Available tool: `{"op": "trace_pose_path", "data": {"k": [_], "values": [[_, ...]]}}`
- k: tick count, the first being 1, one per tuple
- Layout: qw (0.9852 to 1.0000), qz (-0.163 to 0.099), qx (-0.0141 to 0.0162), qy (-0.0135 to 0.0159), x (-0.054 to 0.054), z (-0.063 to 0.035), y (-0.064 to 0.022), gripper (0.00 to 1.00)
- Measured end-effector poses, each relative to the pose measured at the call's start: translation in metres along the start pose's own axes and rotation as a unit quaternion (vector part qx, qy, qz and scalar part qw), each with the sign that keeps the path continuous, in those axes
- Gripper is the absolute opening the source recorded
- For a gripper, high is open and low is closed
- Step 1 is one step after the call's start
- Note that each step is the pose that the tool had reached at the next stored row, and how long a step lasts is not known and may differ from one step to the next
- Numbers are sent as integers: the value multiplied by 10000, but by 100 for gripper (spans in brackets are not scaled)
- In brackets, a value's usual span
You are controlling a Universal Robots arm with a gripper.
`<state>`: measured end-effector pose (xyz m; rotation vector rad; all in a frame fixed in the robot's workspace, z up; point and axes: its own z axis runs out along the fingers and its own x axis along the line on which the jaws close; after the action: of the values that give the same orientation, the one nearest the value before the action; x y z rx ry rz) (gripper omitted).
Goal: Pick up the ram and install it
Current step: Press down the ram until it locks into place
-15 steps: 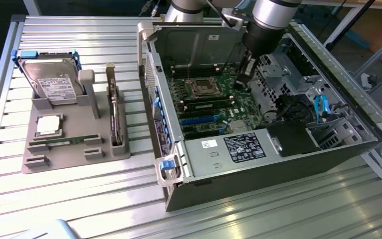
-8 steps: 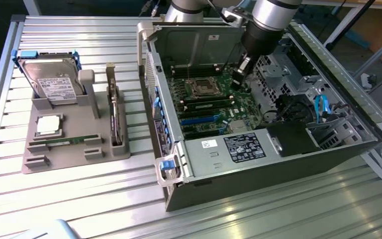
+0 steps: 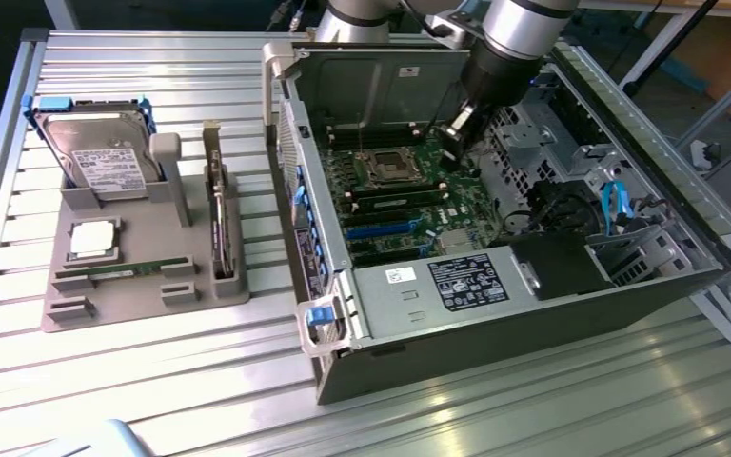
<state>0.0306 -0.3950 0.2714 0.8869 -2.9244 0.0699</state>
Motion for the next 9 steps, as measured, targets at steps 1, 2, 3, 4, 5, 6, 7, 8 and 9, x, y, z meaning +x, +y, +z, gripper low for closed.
{"op": "trace_pose_path", "data": {"k": [1, 2, 3, 4, 5, 6, 7, 8, 9], "values": [[10000, 83, -8, 2, 0, 0, 0, 11], [9998, 212, -20, 4, 0, 0, 0, 11], [9995, 307, -29, 6, 0, 0, 0, 11], [9992, 388, -37, 7, 0, 0, 0, 11], [9988, 489, -46, 9, 0, 0, 0, 11], [9983, 575, -55, 11, 0, 0, 0, 11], [9977, 673, -64, 13, 0, 0, 0, 11], [9970, 767, -73, 14, 0, 0, 0, 11], [9963, 851, -81, 16, 0, 0, 0, 11]]}}
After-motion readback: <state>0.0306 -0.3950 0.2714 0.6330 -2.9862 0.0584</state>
